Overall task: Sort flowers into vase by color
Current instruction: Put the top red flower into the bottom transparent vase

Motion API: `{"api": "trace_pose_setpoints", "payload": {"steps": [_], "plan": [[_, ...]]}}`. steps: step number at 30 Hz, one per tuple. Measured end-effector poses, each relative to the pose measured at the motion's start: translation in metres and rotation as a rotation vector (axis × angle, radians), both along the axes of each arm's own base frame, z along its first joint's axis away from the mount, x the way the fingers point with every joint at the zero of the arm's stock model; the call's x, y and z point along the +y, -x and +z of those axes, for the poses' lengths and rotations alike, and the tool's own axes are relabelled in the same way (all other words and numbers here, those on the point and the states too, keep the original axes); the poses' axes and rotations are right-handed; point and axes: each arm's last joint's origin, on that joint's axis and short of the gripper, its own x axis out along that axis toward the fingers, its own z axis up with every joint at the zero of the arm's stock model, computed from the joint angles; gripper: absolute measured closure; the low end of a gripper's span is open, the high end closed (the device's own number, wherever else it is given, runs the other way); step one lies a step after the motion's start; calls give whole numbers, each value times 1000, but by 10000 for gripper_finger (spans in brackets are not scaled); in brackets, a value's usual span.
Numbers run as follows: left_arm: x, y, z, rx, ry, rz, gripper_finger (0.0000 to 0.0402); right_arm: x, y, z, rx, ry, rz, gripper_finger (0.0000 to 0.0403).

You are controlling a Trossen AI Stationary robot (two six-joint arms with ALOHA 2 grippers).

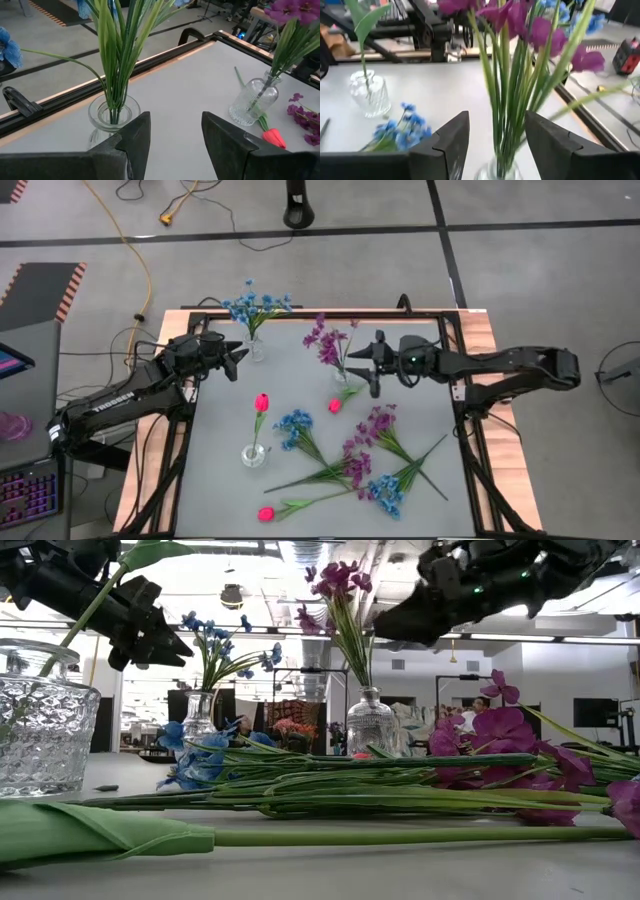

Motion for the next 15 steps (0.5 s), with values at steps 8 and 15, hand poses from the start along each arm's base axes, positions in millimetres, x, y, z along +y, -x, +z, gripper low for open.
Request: {"api": "trace_pose_setpoints", "payload": {"steps": [8, 15], "plan": [[0, 0, 0, 0, 1, -2, 237, 4, 27, -3, 207, -28, -53, 186], [0, 0, 0, 0, 1, -2, 237, 1, 33, -25, 440, -13, -165, 187]]}}
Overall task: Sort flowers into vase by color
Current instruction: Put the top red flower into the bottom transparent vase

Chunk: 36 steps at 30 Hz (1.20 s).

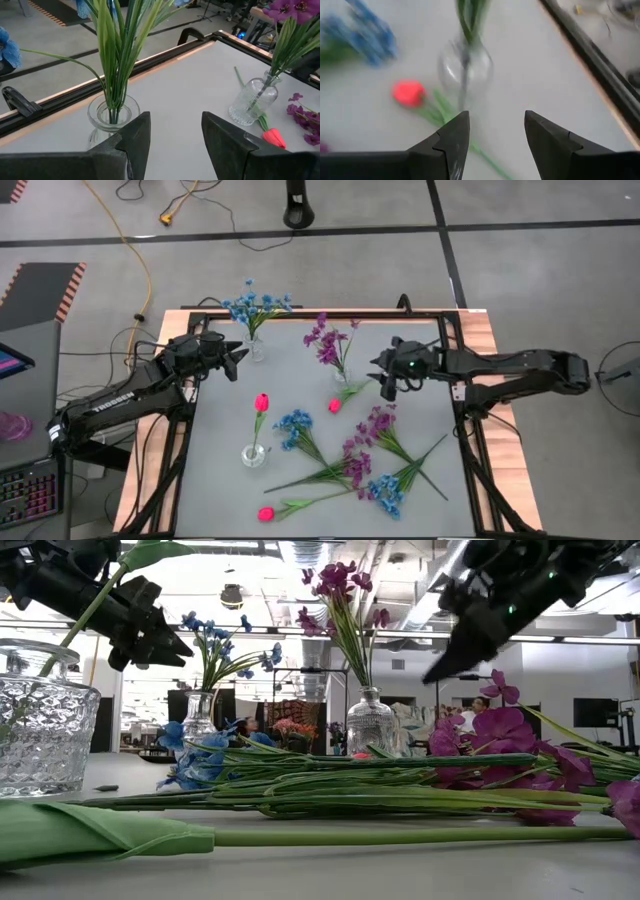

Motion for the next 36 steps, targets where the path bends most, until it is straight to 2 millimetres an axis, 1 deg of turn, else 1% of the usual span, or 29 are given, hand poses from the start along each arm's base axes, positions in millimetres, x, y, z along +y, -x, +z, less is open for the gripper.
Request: {"api": "trace_pose_setpoints", "payload": {"steps": [7, 11, 13, 16, 27, 31, 36], "plan": [[0, 0, 0, -7, 10, 4, 237, -10, -11, -33, 165, -42, -30, 187], [0, 0, 0, -7, 12, 5, 237, -14, -18, -51, 225, -107, 7, 187], [0, 0, 0, -7, 12, 5, 237, -14, -22, -59, 247, -113, 30, 187], [0, 0, 0, -6, 11, 10, 237, -16, -28, -68, 263, -87, 76, 187], [0, 0, 0, -6, 11, 11, 237, -23, -50, -88, 374, -68, 133, 190], [0, 0, 0, -6, 11, 11, 237, -25, -55, -90, 438, -95, 137, 215], [0, 0, 0, -5, 11, 11, 237, -24, -56, -87, 481, -109, 147, 279]]}}
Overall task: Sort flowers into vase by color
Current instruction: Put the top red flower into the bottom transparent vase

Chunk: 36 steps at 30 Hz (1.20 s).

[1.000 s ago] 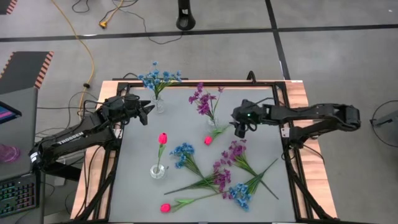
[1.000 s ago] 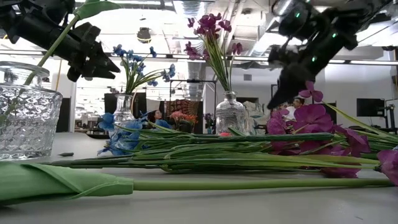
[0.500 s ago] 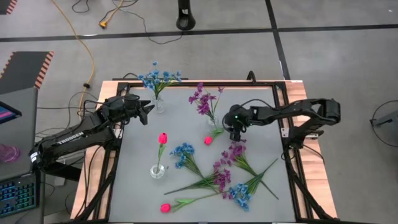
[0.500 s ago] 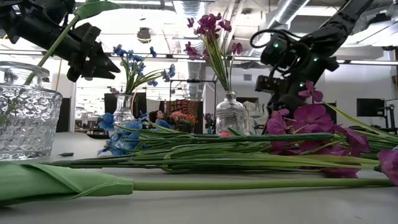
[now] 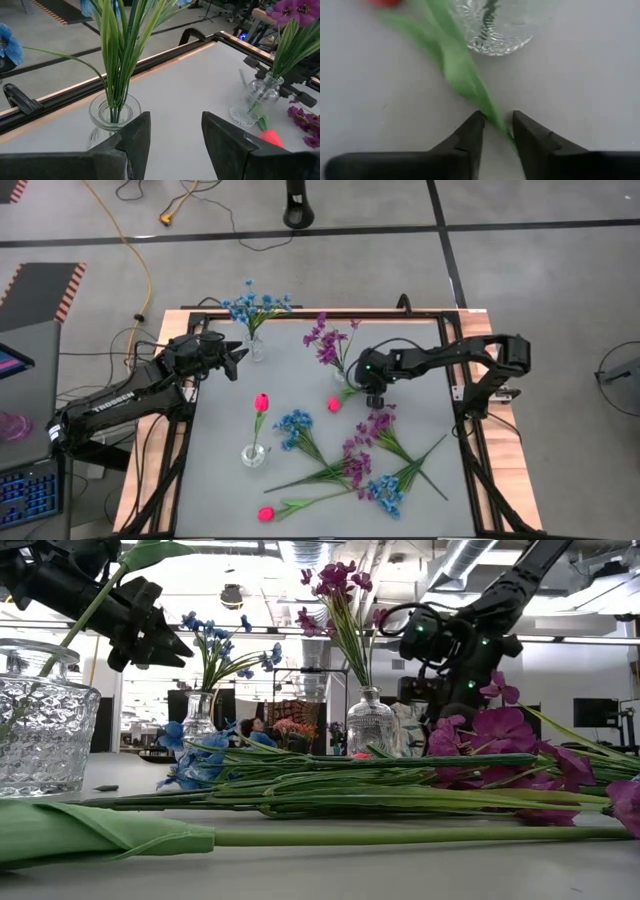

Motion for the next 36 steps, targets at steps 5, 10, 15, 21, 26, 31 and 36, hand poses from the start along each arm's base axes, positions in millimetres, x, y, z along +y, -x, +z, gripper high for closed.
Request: {"api": "trace_pose_setpoints", "payload": {"steps": [5, 10, 15, 21, 26, 31, 36], "plan": [[0, 0, 0, 0, 0, 0, 237, 2, -1, 6, 1, 1, 11, 344], [0, 0, 0, 0, 0, 0, 237, 6, -3, 13, 52, -7, 25, 377], [0, 0, 0, 0, 0, 0, 237, 14, -5, 23, 134, -27, 49, 367], [0, 0, 0, 0, 0, 0, 237, 24, -10, 33, 170, -32, 89, 368], [0, 0, 0, 0, 0, 0, 237, 32, -19, 45, 137, -22, 121, 375], [0, 0, 0, -1, 0, -2, 237, 39, -36, 69, 55, -3, 153, 375], [-1, -2, 4, -48, -9, -60, 237, 43, -53, 99, -52, 28, 193, 374]]}}
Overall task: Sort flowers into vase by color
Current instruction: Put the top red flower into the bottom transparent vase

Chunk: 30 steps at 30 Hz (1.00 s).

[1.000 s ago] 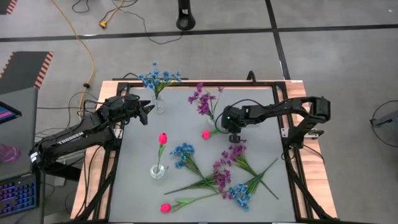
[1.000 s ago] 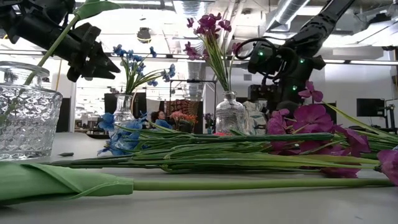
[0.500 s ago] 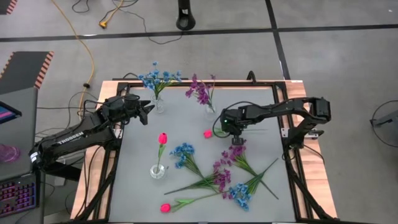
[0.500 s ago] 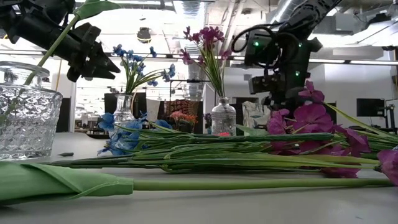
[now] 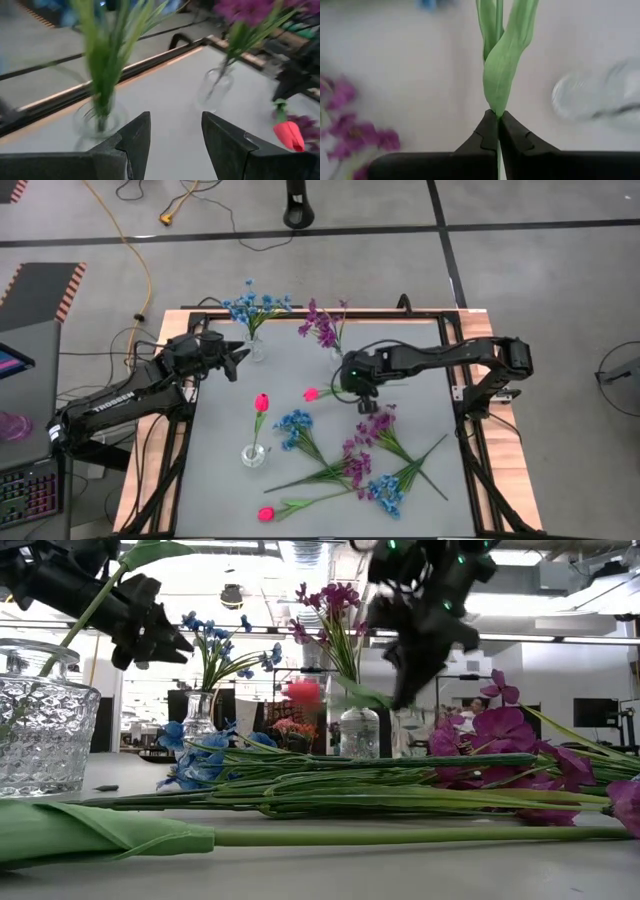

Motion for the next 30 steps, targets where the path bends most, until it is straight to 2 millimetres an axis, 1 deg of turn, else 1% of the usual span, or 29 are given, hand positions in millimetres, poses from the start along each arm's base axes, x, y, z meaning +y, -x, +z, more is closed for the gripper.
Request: {"api": "trace_pose_setpoints", "payload": {"steps": [6, 10, 14, 20, 24, 28, 30], "plan": [[-1, -4, 13, -106, -94, -122, 237, -1, -19, 29, -206, 16, -5, 372], [-2, -5, 21, -175, -141, -164, 237, -3, -31, 41, -367, 31, -7, 371], [-4, -6, 24, -208, -160, -224, 237, -3, -39, 53, -523, 29, -22, 371], [-7, -7, 26, -230, -156, -337, 237, -4, -47, 68, -702, -16, -76, 371], [-8, -8, 29, -269, -140, -394, 237, -5, -51, 78, -815, -11, -74, 371], [-9, -13, 29, -286, -115, -418, 237, -5, -52, 85, -886, -7, -72, 370], [-10, -18, 30, -297, -134, -442, 237, -5, -53, 87, -909, -5, -70, 370]]}}
